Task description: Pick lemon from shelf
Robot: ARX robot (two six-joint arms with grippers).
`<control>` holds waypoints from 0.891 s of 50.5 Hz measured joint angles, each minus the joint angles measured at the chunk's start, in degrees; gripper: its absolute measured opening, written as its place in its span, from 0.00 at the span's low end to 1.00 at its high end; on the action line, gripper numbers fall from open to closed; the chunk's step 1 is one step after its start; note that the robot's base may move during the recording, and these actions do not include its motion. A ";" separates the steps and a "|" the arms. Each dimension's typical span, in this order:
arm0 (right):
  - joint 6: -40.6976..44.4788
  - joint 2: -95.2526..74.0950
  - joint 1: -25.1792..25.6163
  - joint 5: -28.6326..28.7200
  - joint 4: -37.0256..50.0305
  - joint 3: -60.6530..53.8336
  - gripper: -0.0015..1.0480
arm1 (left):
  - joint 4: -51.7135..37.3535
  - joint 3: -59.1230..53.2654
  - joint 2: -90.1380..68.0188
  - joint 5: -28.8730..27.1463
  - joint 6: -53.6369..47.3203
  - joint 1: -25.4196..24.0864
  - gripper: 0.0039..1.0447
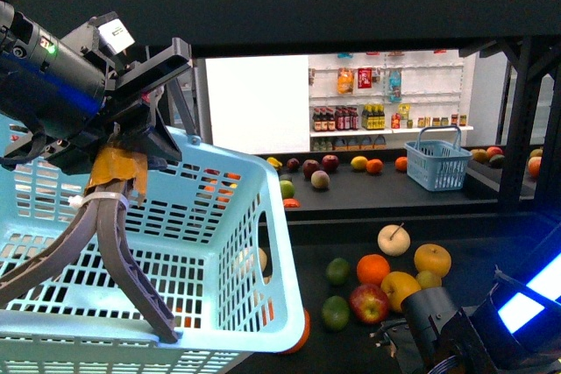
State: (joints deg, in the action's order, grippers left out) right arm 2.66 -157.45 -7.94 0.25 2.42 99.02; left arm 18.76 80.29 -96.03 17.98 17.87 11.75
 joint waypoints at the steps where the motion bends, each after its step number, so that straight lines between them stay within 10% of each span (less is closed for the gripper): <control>1: -0.02 -0.28 -0.04 -0.17 -0.15 0.31 0.93 | 0.00 0.00 0.00 0.00 0.00 0.00 0.16; 16: -0.20 -3.37 -0.81 -1.11 -2.14 3.34 0.91 | 0.00 0.00 0.00 0.00 0.00 0.00 0.16; 29: -0.52 -3.56 -0.85 -1.68 -2.16 3.85 0.60 | 0.00 0.00 0.00 0.00 0.00 0.00 0.16; 45: -1.33 -1.86 0.24 -1.60 -2.45 2.08 0.59 | 0.00 0.00 0.00 0.00 0.00 0.00 0.16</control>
State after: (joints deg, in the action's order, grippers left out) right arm 1.32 -159.30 -7.70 -1.34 -0.03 101.10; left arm 18.76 80.29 -96.03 17.98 17.87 11.75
